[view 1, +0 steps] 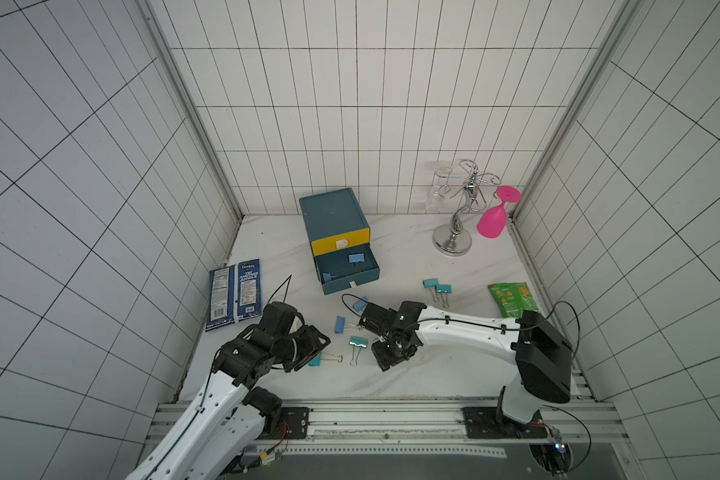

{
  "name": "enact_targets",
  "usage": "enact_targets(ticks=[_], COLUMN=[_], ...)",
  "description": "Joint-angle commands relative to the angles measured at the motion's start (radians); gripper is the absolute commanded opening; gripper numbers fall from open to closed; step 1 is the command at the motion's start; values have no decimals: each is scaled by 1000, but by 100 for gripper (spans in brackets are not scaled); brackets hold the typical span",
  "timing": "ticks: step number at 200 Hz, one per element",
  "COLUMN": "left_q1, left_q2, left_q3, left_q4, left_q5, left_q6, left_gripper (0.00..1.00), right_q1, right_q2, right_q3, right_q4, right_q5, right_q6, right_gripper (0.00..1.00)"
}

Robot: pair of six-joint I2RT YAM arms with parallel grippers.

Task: Put the binder clips in the drawer according to color
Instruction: Pick up the binder clip at the center of the board.

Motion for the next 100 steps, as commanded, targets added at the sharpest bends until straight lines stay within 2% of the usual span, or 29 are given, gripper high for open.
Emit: enact_targets(ticks=[1,41,100], left_q1=[-4,-3,2], left_q2=[0,40,143], left_q3=[29,58,173], left_q4=[29,59,148], left_q5=[-17,-16,-28], left_q6=[8,17,28], left_gripper=[57,57,58], right_q1=[-28,-95,-197], right_q2=[-47,-102,-158], right_q3=[17,51,117], right_q4=[0,3,18], right_q5=[-10,-31,-91], right_q6=[4,8,14], right_gripper=[49,49,49])
